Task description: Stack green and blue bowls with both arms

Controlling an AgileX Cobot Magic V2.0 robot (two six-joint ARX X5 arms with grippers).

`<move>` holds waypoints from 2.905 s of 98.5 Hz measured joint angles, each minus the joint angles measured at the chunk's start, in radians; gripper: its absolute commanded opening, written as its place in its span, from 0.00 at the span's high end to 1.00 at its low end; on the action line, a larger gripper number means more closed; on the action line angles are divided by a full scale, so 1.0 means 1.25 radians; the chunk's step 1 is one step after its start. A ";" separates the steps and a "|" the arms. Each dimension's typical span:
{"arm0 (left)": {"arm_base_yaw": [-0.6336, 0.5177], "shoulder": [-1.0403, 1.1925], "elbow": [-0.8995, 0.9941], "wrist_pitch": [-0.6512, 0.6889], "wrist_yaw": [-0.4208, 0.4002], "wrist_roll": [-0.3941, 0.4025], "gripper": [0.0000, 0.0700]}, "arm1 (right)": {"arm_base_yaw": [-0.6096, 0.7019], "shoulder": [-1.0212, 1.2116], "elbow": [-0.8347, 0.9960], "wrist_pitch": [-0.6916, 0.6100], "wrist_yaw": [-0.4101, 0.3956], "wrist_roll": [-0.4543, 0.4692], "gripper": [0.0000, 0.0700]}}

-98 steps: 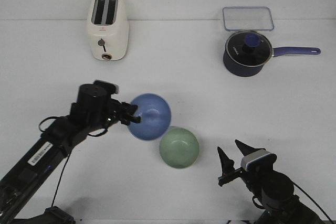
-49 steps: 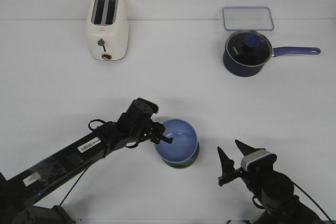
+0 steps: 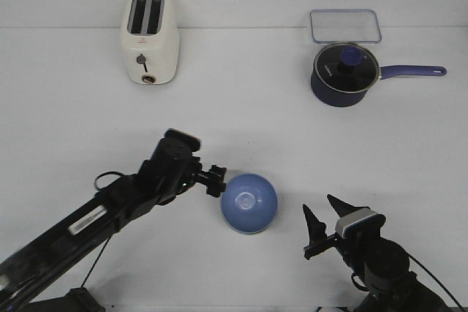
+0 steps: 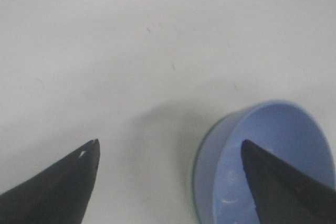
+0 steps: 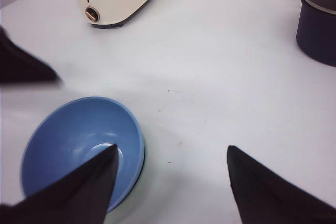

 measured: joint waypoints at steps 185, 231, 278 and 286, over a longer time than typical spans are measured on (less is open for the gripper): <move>0.515 -1.033 -0.858 0.318 -0.018 0.257 0.98 | 0.000 -0.005 0.000 0.000 -0.002 0.007 0.99; 0.516 -1.033 -0.858 0.296 -0.014 0.269 0.98 | 0.000 -0.005 0.000 0.001 -0.002 0.007 0.99; 0.516 -1.033 -0.858 0.297 -0.014 0.269 0.98 | -0.020 -0.006 0.000 0.020 0.061 -0.016 0.99; 0.516 -1.033 -0.858 0.298 -0.014 0.269 0.98 | -0.104 -0.025 -0.020 0.056 0.066 -0.036 0.99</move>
